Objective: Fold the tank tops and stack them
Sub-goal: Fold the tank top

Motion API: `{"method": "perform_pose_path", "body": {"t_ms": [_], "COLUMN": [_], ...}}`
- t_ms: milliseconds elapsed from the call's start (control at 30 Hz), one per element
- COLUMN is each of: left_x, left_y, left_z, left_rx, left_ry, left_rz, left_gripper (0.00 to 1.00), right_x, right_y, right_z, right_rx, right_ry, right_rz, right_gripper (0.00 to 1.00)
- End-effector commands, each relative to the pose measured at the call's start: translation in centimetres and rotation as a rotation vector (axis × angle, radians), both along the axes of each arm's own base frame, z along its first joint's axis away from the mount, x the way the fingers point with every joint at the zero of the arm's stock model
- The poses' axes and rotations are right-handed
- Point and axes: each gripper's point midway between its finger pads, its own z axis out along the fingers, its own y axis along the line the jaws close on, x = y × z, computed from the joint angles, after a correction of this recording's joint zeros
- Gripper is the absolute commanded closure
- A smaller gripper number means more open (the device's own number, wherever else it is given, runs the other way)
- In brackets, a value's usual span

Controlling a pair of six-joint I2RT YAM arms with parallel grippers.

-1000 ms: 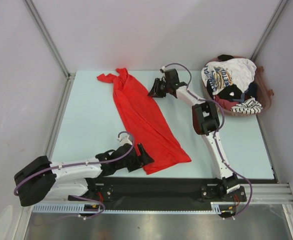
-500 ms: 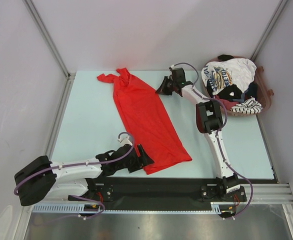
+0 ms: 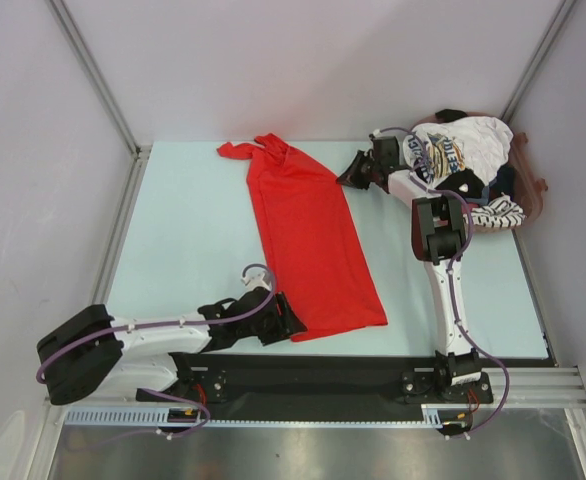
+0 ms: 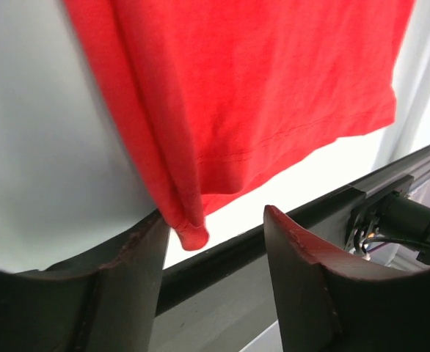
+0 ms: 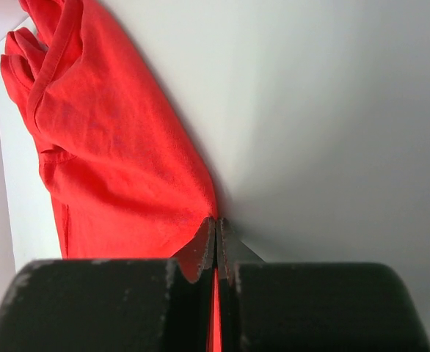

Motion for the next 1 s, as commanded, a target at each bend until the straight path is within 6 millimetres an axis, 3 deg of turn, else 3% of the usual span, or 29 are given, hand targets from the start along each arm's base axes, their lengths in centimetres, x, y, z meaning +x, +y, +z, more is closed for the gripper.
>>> {"method": "perform_pose_path", "body": {"t_ms": [0,167,367,400,467,567,733,900,967], "left_x": [-1.8,-0.6,2.2,2.8,3.3,3.5,2.0,-2.3,-2.9], "left_y": [2.3,4.4,5.5,5.1,4.9,5.0,5.3,7.1,7.6], "left_z": [-2.6,-3.1,-3.6,-3.3,-3.6,-3.5,-3.7,-5.1,-4.9], "left_rx": [0.126,0.193,0.211,0.198,0.208,0.232,0.182,0.122,0.110], "left_ry": [0.052,0.019,-0.005,-0.014,-0.004,-0.007,0.031,0.127,0.122], "left_rz": [-0.031,0.046,0.090,0.090,0.081,0.067,0.034,-0.018,-0.022], "left_gripper": [0.42,0.45,0.69,0.84,1.00,1.00,1.00,1.00,1.00], "right_x": [-0.9,-0.8,-1.1,-1.1,-1.2,-1.3,-1.2,-2.0,-2.7], "right_y": [-0.9,-1.4,-1.9,-2.0,-2.0,-2.3,-4.0,-5.2,-5.8], "right_z": [-0.9,0.5,1.1,1.1,0.9,0.7,0.6,0.6,0.4], "right_rx": [-0.047,-0.045,-0.037,-0.036,-0.035,-0.037,-0.049,-0.062,-0.064], "right_ry": [0.034,0.009,-0.017,-0.016,-0.013,-0.005,0.003,0.013,0.020], "right_rz": [-0.019,-0.031,-0.047,-0.050,-0.049,-0.059,-0.100,-0.131,-0.151], "right_gripper": [1.00,1.00,1.00,1.00,1.00,1.00,1.00,1.00,1.00]}}
